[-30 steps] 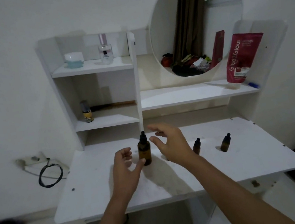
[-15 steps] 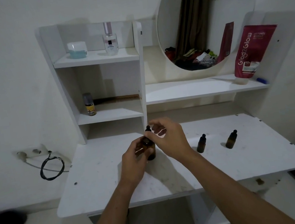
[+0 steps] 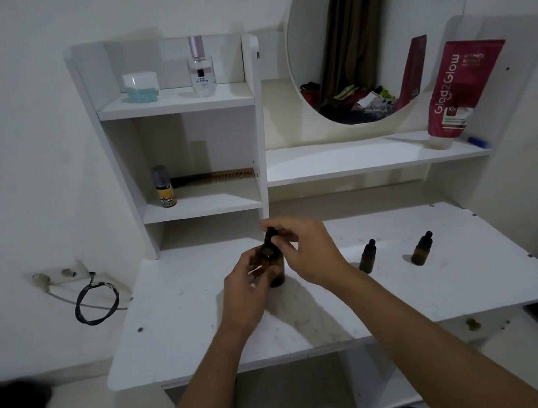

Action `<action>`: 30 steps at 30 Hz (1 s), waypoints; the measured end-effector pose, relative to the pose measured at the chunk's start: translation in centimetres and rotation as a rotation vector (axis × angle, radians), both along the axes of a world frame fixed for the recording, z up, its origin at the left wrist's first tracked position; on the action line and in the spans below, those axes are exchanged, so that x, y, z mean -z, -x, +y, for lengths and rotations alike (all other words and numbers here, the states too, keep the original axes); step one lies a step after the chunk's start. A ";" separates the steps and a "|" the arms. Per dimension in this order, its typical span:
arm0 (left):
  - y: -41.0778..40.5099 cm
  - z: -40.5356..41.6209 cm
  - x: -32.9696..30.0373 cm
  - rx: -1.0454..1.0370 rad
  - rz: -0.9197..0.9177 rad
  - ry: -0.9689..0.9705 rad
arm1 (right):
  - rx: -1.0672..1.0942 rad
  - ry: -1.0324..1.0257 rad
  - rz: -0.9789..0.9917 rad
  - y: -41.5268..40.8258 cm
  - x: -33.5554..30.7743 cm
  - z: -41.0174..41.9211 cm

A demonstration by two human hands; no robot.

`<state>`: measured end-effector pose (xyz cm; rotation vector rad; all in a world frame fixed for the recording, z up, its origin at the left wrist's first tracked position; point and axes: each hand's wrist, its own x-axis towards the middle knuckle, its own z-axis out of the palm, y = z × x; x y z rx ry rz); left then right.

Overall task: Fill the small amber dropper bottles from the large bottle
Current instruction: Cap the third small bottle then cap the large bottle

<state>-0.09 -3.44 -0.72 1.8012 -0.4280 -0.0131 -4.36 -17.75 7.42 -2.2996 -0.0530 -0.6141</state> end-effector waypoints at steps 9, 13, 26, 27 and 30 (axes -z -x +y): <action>-0.2 0.1 0.0 0.008 0.018 0.025 | -0.016 0.056 -0.007 -0.3 0.3 0.0; -0.3 0.1 0.2 0.000 -0.013 -0.002 | 0.018 0.000 -0.010 -0.7 0.5 -0.2; 0.0 0.0 -0.1 0.025 -0.012 0.041 | 0.009 -0.097 0.141 -1.2 0.1 -1.9; 0.0 -0.1 -0.1 0.024 -0.014 0.043 | 0.022 -0.112 0.130 -1.2 0.2 -1.9; 0.1 -0.4 -0.3 0.023 -0.025 0.041 | 0.062 -0.176 0.107 -1.1 0.5 -1.9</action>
